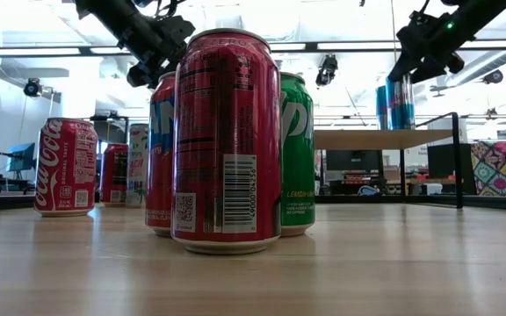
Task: Place canned beverage on shelf
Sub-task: Put the right blue soda can on the shelf aligned with the other blue soda can
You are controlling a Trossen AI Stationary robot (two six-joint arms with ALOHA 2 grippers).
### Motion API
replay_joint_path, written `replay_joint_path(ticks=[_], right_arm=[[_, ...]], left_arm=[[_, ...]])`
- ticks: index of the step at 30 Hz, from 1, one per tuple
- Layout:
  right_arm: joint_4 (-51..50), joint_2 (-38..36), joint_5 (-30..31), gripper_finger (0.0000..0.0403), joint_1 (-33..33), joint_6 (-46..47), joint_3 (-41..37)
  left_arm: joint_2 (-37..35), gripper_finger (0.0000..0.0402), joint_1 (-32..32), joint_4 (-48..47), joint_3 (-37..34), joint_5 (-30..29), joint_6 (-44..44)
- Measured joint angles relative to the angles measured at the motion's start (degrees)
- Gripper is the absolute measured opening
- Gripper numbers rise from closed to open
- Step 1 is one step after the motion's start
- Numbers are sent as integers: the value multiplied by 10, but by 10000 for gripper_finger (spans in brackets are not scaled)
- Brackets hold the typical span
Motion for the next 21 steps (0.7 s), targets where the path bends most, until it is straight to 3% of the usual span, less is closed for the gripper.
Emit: replay_joint_path(ticks=[21], right_arm=[[-34,-4,21,279,0,-35,31]], left_arm=[[0,210,0,0,0,11,3]])
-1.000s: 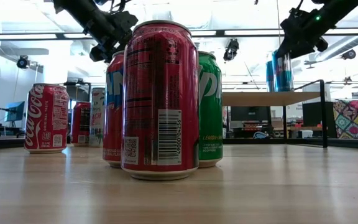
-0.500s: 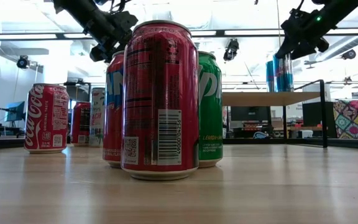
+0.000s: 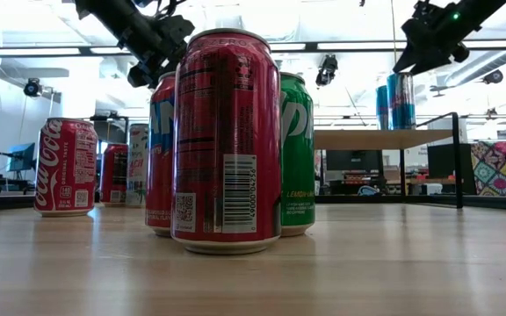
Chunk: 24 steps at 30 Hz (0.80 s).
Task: Place canned beverage on shelf
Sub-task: Put the right blue soda can on the shelf aligned with the other blue soda can
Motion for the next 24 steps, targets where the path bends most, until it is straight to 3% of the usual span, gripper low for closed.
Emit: replay_joint_path(ticks=[7,24], right_arm=[[2,-2,15,279,0,-19,-7],[42,-3,24,267,10,42,-11]], left_arm=[[0,210,0,0,0,0,0],[0,210,2,0,0,-1,-5]])
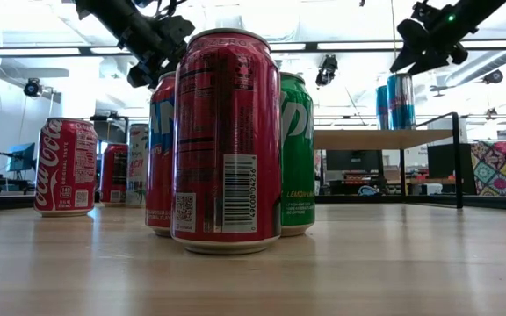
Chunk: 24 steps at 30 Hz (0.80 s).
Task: Place canned beverage on shelf
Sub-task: Put the right blue soda can on the shelf aligned with the other blue soda can, then put the blue soda can on the shelf aligned with the other blue soda cans
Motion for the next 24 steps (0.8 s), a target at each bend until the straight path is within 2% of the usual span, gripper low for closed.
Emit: replay_joint_path(ticks=[8,15,18,24], right_arm=[[20,1,-11,286,0,35,32],[15,2,-20,343,0,90,118],[-12,15,-51,362,0,108,155],[-73,42,-140,360,6,151,180]], left_arm=[[0,210,-1,0,0,0,-8],[0,210,-1,2,0,0,-1],[0,210,-1,13,0,0,8],[0,210,-1,47,0,0,17]])
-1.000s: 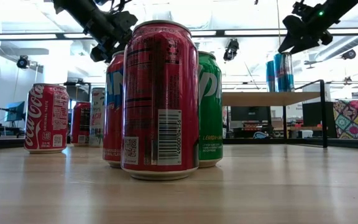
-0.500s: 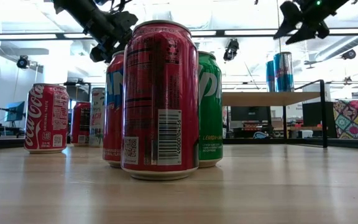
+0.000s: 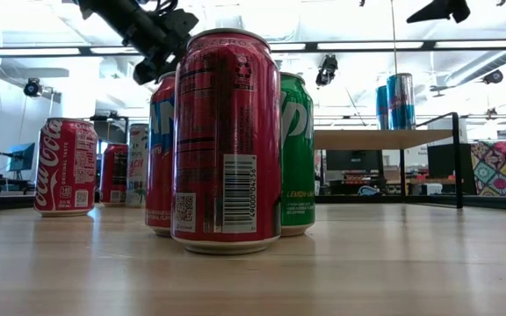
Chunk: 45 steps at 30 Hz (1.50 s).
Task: Place canned beverage on shelf
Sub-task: Put the blue soda can on the shelf aligned with the other blue soda cans
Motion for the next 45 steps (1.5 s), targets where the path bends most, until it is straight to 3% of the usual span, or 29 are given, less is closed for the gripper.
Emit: replay_joint_path(ticks=[7,13,23,28,33,39,45], right_arm=[[0,2,-20,337,55,41,-11],[13,6,19,327,141,76,-11],[12,55,183,327,357,103,-27],[12,82,265,327,424,107,-24],[12,99,278,327,438,122,-22],[13,102,276,327,437,117,-25],[13,129,272,327,438,106,-31]], left_arm=[[0,210,0,-3,7,4,-5],[0,210,0,-2,39,14,5],[0,210,0,1,54,14,58],[-7,210,0,-33,54,-13,0],[-10,210,3,-201,97,-42,-61],[-12,210,-10,-411,166,6,-118],[-44,210,-109,-516,180,19,-176]])
